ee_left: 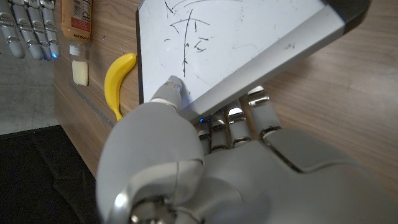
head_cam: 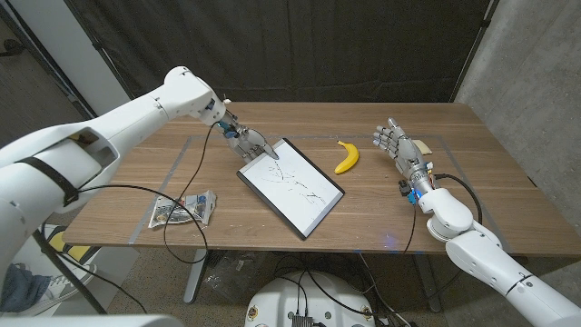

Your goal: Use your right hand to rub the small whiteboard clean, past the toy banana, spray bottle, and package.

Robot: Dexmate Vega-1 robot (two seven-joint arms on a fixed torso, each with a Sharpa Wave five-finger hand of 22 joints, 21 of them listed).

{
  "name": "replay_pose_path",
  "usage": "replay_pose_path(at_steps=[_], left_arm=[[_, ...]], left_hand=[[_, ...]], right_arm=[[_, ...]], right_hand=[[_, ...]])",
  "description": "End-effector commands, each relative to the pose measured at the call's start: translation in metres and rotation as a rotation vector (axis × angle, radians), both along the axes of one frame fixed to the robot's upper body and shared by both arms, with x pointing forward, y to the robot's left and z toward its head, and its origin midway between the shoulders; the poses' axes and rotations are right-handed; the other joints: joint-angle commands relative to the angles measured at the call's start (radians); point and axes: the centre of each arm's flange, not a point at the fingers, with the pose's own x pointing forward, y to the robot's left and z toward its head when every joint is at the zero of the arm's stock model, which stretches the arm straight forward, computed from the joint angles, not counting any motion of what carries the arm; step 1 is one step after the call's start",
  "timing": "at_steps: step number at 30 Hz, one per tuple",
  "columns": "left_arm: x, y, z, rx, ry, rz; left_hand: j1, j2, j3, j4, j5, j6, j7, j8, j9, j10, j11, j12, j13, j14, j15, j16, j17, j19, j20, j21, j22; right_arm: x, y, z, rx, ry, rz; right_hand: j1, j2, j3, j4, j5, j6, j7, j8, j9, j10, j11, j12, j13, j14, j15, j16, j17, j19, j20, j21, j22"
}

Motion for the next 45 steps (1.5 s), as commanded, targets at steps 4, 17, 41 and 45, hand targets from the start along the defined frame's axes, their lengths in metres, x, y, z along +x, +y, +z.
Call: replay_pose_path(at_steps=[4,17,41,45], left_arm=[[-0.004,-0.004,-0.008,-0.076,-0.003,0.048],[-0.011,-0.008,-0.006,-0.097,-0.017,0.071],[-0.013,-0.017,0.001,-0.075,-0.015,0.073],[-0.013,-0.018,0.001,-0.069,-0.007,0.064]], left_hand=[[0.112,0.013,0.156,0.014,0.029,0.070,0.066,0.011,0.011,0.083,0.012,0.012,0.005,0.079,-0.012,0.011,0.010,0.043,-0.049,0.011,0.007],[0.132,-0.007,0.251,0.049,0.036,0.167,0.066,0.021,0.009,0.187,0.004,0.024,0.004,0.174,-0.054,0.016,0.006,0.107,-0.121,0.027,0.003],[0.109,-0.017,0.320,0.074,0.026,0.327,0.061,0.040,0.006,0.321,-0.032,0.029,0.000,0.290,-0.095,0.007,-0.003,0.156,-0.151,0.024,0.000],[0.107,-0.018,0.324,0.075,0.025,0.331,0.061,0.039,0.005,0.324,-0.034,0.027,-0.001,0.297,-0.101,0.007,-0.003,0.157,-0.154,0.023,0.000]], right_arm=[[-0.006,-0.005,0.001,-0.001,-0.025,-0.013],[-0.016,-0.012,0.010,-0.028,-0.094,-0.093],[-0.020,-0.024,0.058,-0.342,-0.163,-0.575],[-0.019,-0.021,0.066,-0.380,-0.172,-0.650]], right_hand=[[0.011,0.001,0.003,-0.004,0.000,0.006,-0.001,0.005,0.005,0.007,-0.003,0.005,0.002,0.009,-0.002,-0.002,0.003,0.004,0.004,0.000,0.003],[0.022,0.006,0.007,-0.009,0.001,0.021,-0.007,0.010,0.005,0.014,-0.014,0.007,0.002,0.024,-0.010,0.001,0.002,0.013,-0.001,0.003,0.003],[0.187,0.043,0.073,-0.067,0.012,0.039,-0.053,0.016,0.009,-0.013,-0.053,-0.007,0.003,0.007,-0.038,-0.011,0.000,-0.008,-0.001,-0.014,0.000],[0.238,0.033,0.086,-0.074,0.011,0.035,-0.049,0.015,0.008,-0.012,-0.058,-0.005,0.003,0.034,-0.058,0.000,-0.001,0.008,-0.010,-0.007,-0.001]])
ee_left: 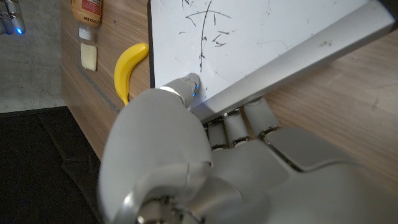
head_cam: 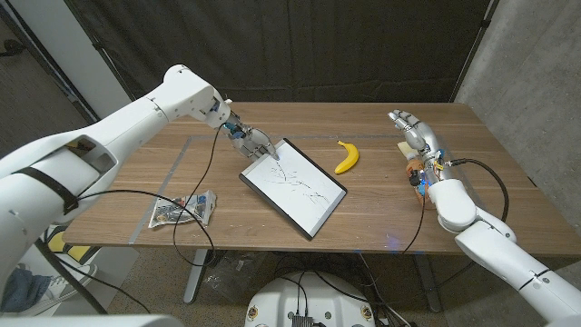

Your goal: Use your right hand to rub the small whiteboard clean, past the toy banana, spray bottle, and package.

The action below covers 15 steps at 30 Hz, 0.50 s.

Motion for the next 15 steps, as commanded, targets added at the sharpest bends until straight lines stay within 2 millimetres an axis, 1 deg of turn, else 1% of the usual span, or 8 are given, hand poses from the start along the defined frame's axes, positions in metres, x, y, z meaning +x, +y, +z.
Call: replay_pose_path(at_steps=[1,3,7,11,14,15], left_arm=[[0.001,-0.003,0.000,0.004,0.017,-0.009],[0.000,-0.004,0.000,0.004,0.015,-0.009],[-0.001,-0.005,0.002,0.009,0.013,-0.010],[-0.002,-0.004,0.003,0.008,0.010,-0.008],[-0.002,-0.003,0.002,0.009,0.013,-0.003],[-0.002,-0.002,0.002,0.010,0.014,-0.001]], left_hand=[[-0.008,0.000,0.013,0.004,-0.005,0.013,0.031,0.001,-0.001,0.015,-0.006,-0.002,0.002,0.015,-0.001,-0.002,-0.001,0.004,-0.001,-0.003,0.001],[-0.008,0.000,0.013,0.004,-0.005,0.014,0.031,0.001,-0.001,0.015,-0.006,-0.002,0.002,0.015,-0.002,-0.003,-0.001,0.006,-0.001,-0.003,0.001],[-0.010,-0.001,0.016,0.005,-0.006,0.018,0.031,0.001,-0.001,0.019,-0.005,-0.003,0.002,0.020,-0.006,-0.003,-0.001,0.010,-0.002,-0.002,0.001],[-0.012,-0.002,0.019,0.006,-0.006,0.023,0.031,0.000,-0.002,0.024,-0.007,-0.004,0.001,0.024,-0.008,-0.004,-0.001,0.012,-0.002,-0.003,0.001],[-0.014,-0.003,0.021,0.007,-0.007,0.026,0.030,-0.002,-0.002,0.027,-0.004,-0.005,0.001,0.027,-0.006,-0.006,-0.001,0.012,-0.002,-0.003,0.001],[-0.014,-0.003,0.022,0.007,-0.007,0.026,0.030,-0.002,-0.002,0.026,-0.005,-0.006,0.001,0.027,-0.006,-0.006,-0.001,0.013,-0.002,-0.004,0.001]], right_arm=[[-0.001,0.002,0.029,-0.131,-0.023,-0.250],[0.001,0.004,0.033,-0.145,-0.019,-0.278],[0.005,0.007,0.040,-0.165,-0.015,-0.316],[0.010,0.009,0.044,-0.191,0.011,-0.363],[0.012,0.012,0.046,-0.225,0.035,-0.415],[0.013,0.014,0.047,-0.236,0.044,-0.432]], right_hand=[[0.055,-0.012,0.019,-0.004,0.006,0.006,-0.004,0.002,0.003,0.010,-0.009,0.002,0.003,0.027,-0.020,0.009,0.001,0.022,-0.012,0.008,0.002],[0.076,-0.018,0.023,-0.005,0.004,0.008,0.004,0.003,0.002,0.015,-0.010,0.004,0.002,0.036,-0.021,0.011,0.001,0.038,-0.018,0.013,0.001],[0.117,-0.030,0.030,-0.003,0.001,0.009,0.009,0.002,0.002,0.035,-0.017,0.010,0.002,0.060,-0.033,0.015,0.001,0.060,-0.024,0.018,0.000],[0.134,-0.037,0.032,-0.001,-0.001,0.021,0.014,0.005,0.002,0.047,-0.020,0.014,0.002,0.078,-0.034,0.018,0.000,0.074,-0.024,0.021,0.000],[0.144,-0.041,0.032,0.002,-0.002,0.029,0.016,0.007,0.001,0.056,-0.023,0.017,0.002,0.086,-0.036,0.018,0.000,0.082,-0.025,0.023,0.000],[0.146,-0.043,0.032,0.002,-0.002,0.030,0.016,0.007,0.001,0.058,-0.027,0.017,0.001,0.090,-0.037,0.019,0.000,0.084,-0.026,0.023,0.000]])
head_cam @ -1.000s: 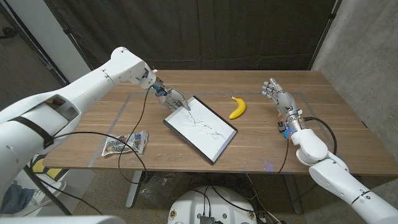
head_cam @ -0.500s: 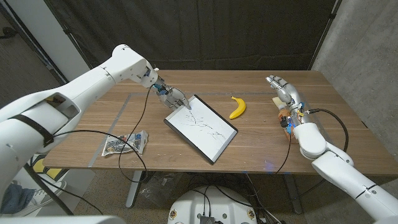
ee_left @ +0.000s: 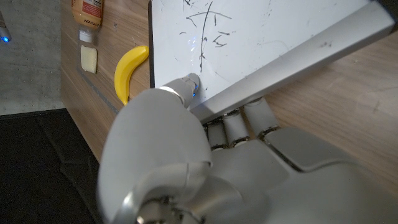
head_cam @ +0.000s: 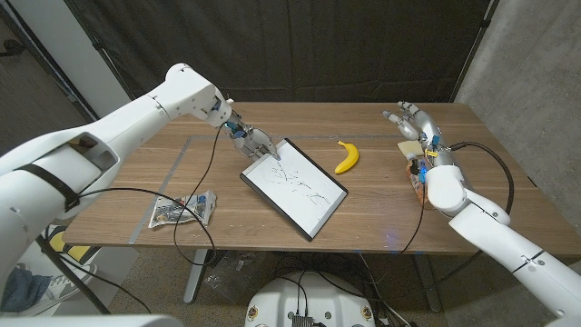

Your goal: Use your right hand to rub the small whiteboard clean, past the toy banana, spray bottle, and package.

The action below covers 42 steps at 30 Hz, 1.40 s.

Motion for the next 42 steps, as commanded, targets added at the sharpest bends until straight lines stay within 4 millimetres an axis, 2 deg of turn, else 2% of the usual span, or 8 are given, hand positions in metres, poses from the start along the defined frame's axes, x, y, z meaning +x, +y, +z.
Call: replay_pose_path(at_steps=[1,5,11,26,33,35,38,42], left_arm=[[-0.002,0.001,0.001,0.003,0.005,0.006],[-0.002,0.003,0.000,0.004,0.006,0.007],[-0.003,0.006,-0.001,0.004,0.006,0.004],[-0.011,0.017,0.002,-0.016,0.000,0.032],[-0.008,0.021,-0.002,-0.075,0.056,0.001],[-0.008,0.021,-0.003,-0.078,0.065,-0.006],[-0.007,0.021,-0.004,-0.089,0.075,-0.011],[-0.007,0.021,-0.004,-0.082,0.069,-0.010]], left_hand=[[-0.009,0.002,0.009,0.002,0.000,0.007,0.028,-0.002,0.003,0.005,0.001,-0.004,0.001,0.012,-0.002,-0.007,0.003,0.013,-0.001,-0.001,0.001],[-0.011,0.002,0.011,0.003,-0.001,0.010,0.028,-0.003,0.002,0.007,0.003,-0.006,0.001,0.013,-0.001,-0.009,0.003,0.014,0.000,-0.001,0.001],[-0.013,0.002,0.016,0.005,-0.002,0.013,0.028,-0.006,0.002,0.013,-0.001,-0.007,0.001,0.014,0.000,-0.012,0.003,0.009,0.003,-0.005,0.001],[-0.017,0.003,0.026,0.007,-0.004,0.019,0.027,-0.011,0.002,0.017,-0.002,-0.013,0.001,0.016,-0.002,-0.017,0.003,0.009,0.004,-0.007,0.003],[-0.018,0.003,0.030,0.007,-0.005,0.020,0.027,-0.014,0.002,0.019,-0.002,-0.015,0.001,0.019,-0.004,-0.018,0.003,0.011,0.003,-0.006,0.003],[-0.019,0.002,0.032,0.007,-0.005,0.020,0.027,-0.015,0.002,0.021,-0.002,-0.016,0.001,0.023,-0.004,-0.018,0.003,0.014,0.002,-0.006,0.003],[-0.020,0.002,0.035,0.007,-0.006,0.026,0.026,-0.015,0.002,0.024,-0.001,-0.017,0.002,0.029,-0.004,-0.017,0.003,0.018,0.001,-0.004,0.003],[-0.021,0.001,0.037,0.008,-0.006,0.028,0.027,-0.015,0.002,0.024,-0.001,-0.018,0.002,0.031,-0.001,-0.018,0.003,0.019,0.001,-0.005,0.003]], right_arm=[[0.007,0.009,0.018,-0.096,0.040,-0.193],[0.012,0.014,0.022,-0.128,0.056,-0.232],[0.022,0.018,0.024,-0.166,0.066,-0.315],[0.058,0.015,0.023,-0.252,0.184,-0.420],[0.080,0.001,0.022,-0.290,0.277,-0.465],[0.085,-0.004,0.022,-0.292,0.305,-0.472],[0.088,-0.008,0.022,-0.314,0.320,-0.496],[0.091,-0.013,0.022,-0.334,0.344,-0.527]], right_hand=[[0.020,-0.008,0.007,0.003,-0.003,0.018,0.002,0.007,0.001,0.018,-0.005,0.006,0.001,0.016,-0.003,0.011,0.000,0.017,-0.001,0.011,0.000],[0.025,-0.015,0.004,0.007,-0.004,0.026,-0.004,0.008,0.001,0.030,-0.010,0.010,0.001,0.023,-0.009,0.010,0.000,0.020,-0.001,0.010,0.001],[0.035,-0.026,-0.001,0.012,-0.007,0.046,0.001,0.010,0.001,0.054,-0.005,0.015,0.000,0.037,-0.010,0.010,0.000,0.029,-0.003,0.011,0.001],[0.055,-0.040,-0.010,0.020,-0.010,0.061,-0.012,0.005,0.001,0.073,-0.024,0.013,-0.001,0.108,-0.030,0.021,0.002,0.101,-0.002,0.031,0.003],[0.058,-0.045,-0.013,0.020,-0.010,0.063,-0.017,0.005,0.001,0.077,-0.028,0.013,-0.001,0.105,-0.028,0.016,0.002,0.102,0.003,0.029,0.003],[0.063,-0.048,-0.014,0.021,-0.009,0.065,-0.017,0.004,0.001,0.078,-0.028,0.012,-0.001,0.115,-0.032,0.016,0.002,0.123,-0.001,0.035,0.003],[0.067,-0.048,-0.014,0.020,-0.008,0.066,-0.016,0.003,0.002,0.078,-0.027,0.011,-0.001,0.120,-0.036,0.017,0.001,0.127,-0.003,0.036,0.003],[0.075,-0.047,-0.014,0.021,-0.008,0.067,-0.021,0.002,0.002,0.077,-0.035,0.009,0.000,0.107,-0.032,0.008,0.002,0.108,0.003,0.026,0.003]])
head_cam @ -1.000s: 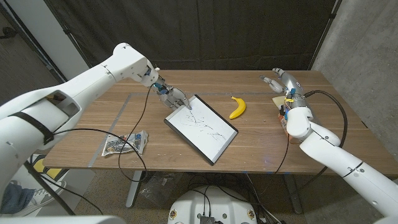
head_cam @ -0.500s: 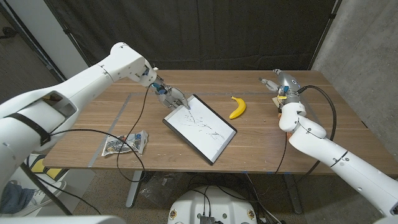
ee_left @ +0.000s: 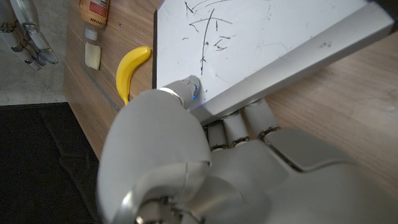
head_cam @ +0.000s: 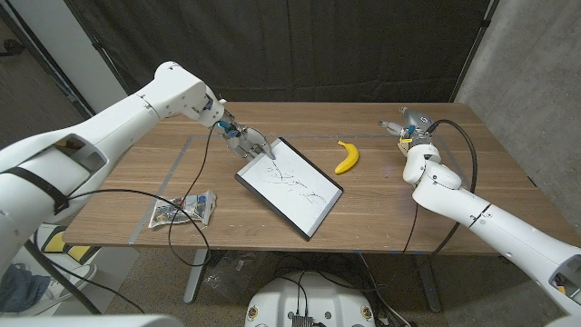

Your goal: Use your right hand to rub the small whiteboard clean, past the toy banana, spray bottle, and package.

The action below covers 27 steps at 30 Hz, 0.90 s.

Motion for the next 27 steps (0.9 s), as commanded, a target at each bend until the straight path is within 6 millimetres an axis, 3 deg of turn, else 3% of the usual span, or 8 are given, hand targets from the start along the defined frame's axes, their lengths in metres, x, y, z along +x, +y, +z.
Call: replay_pose_path(at_steps=[1,19,27], left_arm=[[0.001,0.002,-0.001,-0.032,0.025,-0.021],[0.002,0.002,0.006,0.006,0.012,-0.014],[0.001,0.004,0.007,0.002,0.003,-0.002]], left_hand=[[-0.007,0.000,0.010,-0.001,0.001,0.011,0.023,-0.004,0.001,0.013,-0.003,0.000,0.002,0.013,0.001,-0.001,0.002,0.009,0.000,0.001,0.005],[-0.014,-0.003,0.021,-0.001,-0.001,0.017,0.023,-0.010,0.001,0.018,-0.001,-0.007,0.002,0.016,0.000,-0.006,0.002,0.012,0.004,0.000,0.005],[-0.017,-0.004,0.025,0.000,-0.002,0.020,0.020,-0.013,0.001,0.021,-0.006,-0.009,0.002,0.017,-0.001,-0.008,0.002,0.010,0.004,-0.002,0.006]], right_arm=[[0.019,-0.018,0.000,-0.048,0.100,-0.096],[0.032,-0.045,-0.010,0.045,0.222,-0.120],[0.040,-0.047,-0.010,0.020,0.235,-0.139]], right_hand=[[0.016,0.001,0.003,0.005,-0.003,0.011,-0.001,-0.002,0.002,0.010,-0.012,0.000,0.002,-0.004,0.005,-0.009,0.002,-0.014,0.006,-0.007,0.003],[0.026,0.005,0.002,0.008,-0.003,0.014,0.000,-0.005,0.002,0.011,-0.008,-0.003,0.003,0.002,0.009,-0.010,0.002,0.002,0.011,-0.005,0.003],[0.043,0.010,0.007,0.004,-0.001,0.019,0.003,-0.004,0.002,0.010,-0.006,-0.005,0.003,-0.006,0.000,-0.016,0.001,0.009,0.008,-0.005,0.002]])
